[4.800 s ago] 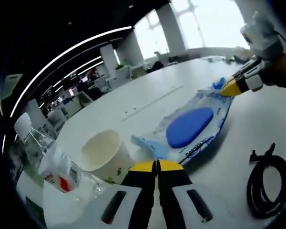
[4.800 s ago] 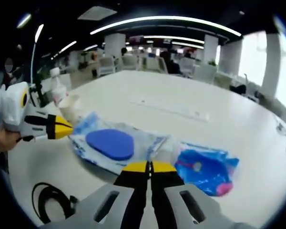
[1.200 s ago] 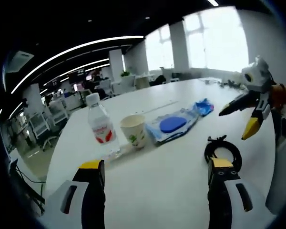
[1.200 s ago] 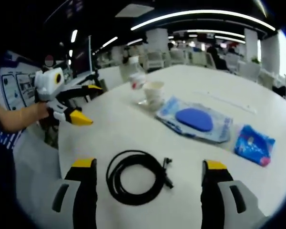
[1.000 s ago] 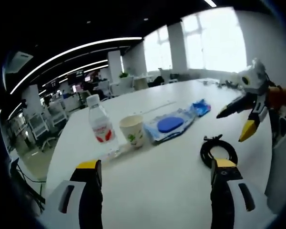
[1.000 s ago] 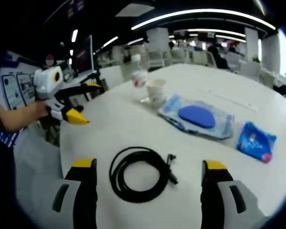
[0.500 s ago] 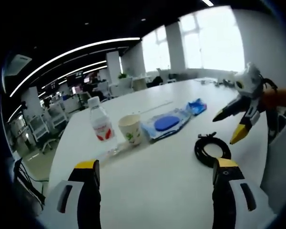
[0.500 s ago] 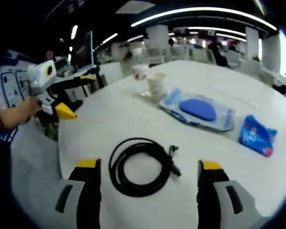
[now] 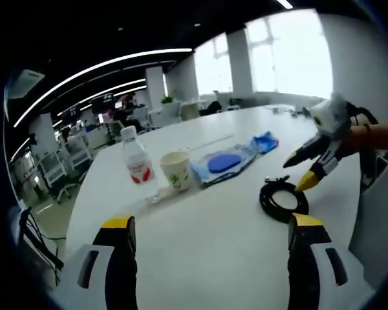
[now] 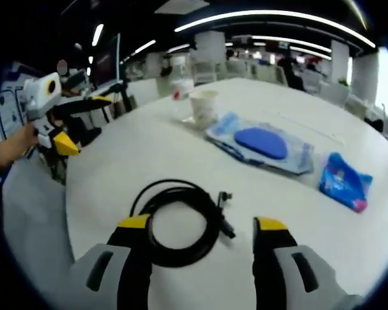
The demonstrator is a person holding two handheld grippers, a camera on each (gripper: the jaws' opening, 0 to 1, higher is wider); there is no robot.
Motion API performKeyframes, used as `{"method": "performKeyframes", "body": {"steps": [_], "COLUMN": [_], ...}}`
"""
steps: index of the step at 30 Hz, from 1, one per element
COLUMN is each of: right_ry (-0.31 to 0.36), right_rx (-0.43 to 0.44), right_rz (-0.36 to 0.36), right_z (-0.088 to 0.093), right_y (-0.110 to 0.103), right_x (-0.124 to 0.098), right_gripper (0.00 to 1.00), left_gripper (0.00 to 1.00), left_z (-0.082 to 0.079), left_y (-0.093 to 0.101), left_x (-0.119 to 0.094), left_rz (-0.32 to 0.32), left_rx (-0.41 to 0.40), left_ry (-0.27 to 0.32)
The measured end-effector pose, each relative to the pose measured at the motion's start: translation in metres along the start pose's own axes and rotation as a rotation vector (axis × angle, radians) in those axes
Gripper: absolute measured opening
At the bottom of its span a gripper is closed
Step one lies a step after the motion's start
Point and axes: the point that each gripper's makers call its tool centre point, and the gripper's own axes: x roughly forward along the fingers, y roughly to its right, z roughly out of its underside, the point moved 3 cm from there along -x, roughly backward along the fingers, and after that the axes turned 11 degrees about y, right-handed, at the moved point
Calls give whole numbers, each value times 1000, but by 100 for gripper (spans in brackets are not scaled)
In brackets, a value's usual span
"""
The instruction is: Arrange the tabletop items into an orderly group along one side of the table until the central work area is clear of visible clutter.
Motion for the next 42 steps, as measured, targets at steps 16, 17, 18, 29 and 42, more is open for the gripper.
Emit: {"method": "performKeyframes", "body": {"steps": [16,17,18,29,42], "right_ry": [-29,-33,-39,-46,-46], "right_rx": [-62,-61,-58,-62,-134], "right_rz": [-30,-31,-33,-46,-25], "right_z": [5,6,8,12,14], "right_y": [11,11,11,10,16], "right_x": [20,21,22,27,29], "right_gripper": [43,41,40,31,17], "left_gripper": [96,95,95,94,92], "left_z": [-2,-2,-2,-2,2], "left_y": [3,3,2,4,1], "left_x": [-4,-4,-3,-5,-5], "left_rz": [-2,-4,-6,-26,-41], "left_rx": [-36,-40,-45,-73,-81], "left_ry": [2,4,6,11,-6]}}
